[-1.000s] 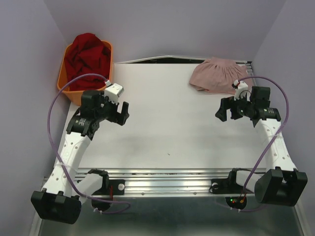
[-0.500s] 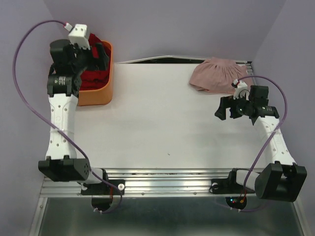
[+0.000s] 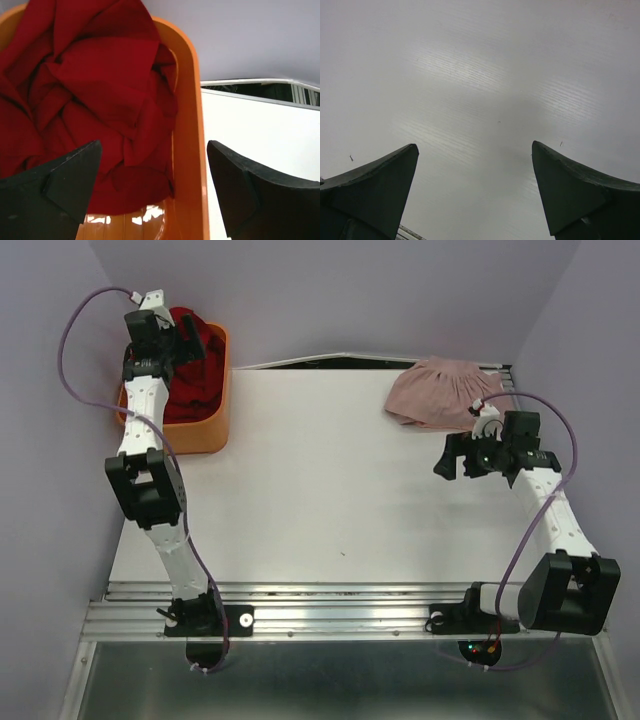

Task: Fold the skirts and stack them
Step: Grab the skirt from the pile

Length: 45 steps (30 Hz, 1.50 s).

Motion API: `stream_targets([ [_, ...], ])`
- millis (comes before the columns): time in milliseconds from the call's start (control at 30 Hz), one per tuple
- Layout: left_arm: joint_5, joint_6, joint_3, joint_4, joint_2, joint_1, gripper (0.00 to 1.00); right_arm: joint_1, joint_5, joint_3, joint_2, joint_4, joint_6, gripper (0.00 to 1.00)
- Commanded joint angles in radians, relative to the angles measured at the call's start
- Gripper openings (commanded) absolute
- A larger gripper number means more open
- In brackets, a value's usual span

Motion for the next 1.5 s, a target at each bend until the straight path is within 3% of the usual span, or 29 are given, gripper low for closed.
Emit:
stream_targets([
  [0,-0.062,-0.068,0.122,0.128,0.108,0.004,0.99,0.003,0.004,0.004,0.023,0.049,0.006,1.0],
  [133,-0.076,-0.091,0.163,0.179,0.202,0.004,0.99,0.003,0.015,0.008,0.049,0.051,0.008,1.0],
  [367,-0.22,-0.098,0.267,0.205,0.368,0.003,0.99,0.003,0.028,0.019,0.085,0.052,0.023,1.0],
  [767,-0.208,-0.079,0.323,0.274,0.515,-0.01,0.98,0.003,0.065,0.024,0.097,0.048,0.038,1.0],
  [833,-0.191,-0.087,0.332,0.283,0.528,-0.01,0.91,0.003,0.067,0.028,0.095,0.043,0.038,1.0],
  [900,-0.156,-0.091,0.326,0.297,0.525,-0.008,0.75,0.003,0.071,0.031,0.094,0.037,0.041,1.0],
  [933,-0.124,-0.101,0.321,0.317,0.511,-0.008,0.57,0.003,0.073,0.034,0.092,0.032,0.043,1.0],
  [967,-0.108,-0.104,0.312,0.332,0.499,-0.007,0.48,0.003,0.073,0.037,0.091,0.029,0.044,1.0],
  [1000,-0.093,-0.105,0.294,0.35,0.467,-0.007,0.27,0.003,0.07,0.039,0.088,0.026,0.044,1.0],
  [1100,-0.061,-0.101,0.312,0.403,0.411,-0.007,0.0,0.003,0.065,0.047,0.074,0.022,0.049,1.0],
  [1467,0.036,0.042,0.315,0.68,0.032,-0.007,0.0,0.003,0.022,0.04,-0.018,0.022,0.064,1.0],
])
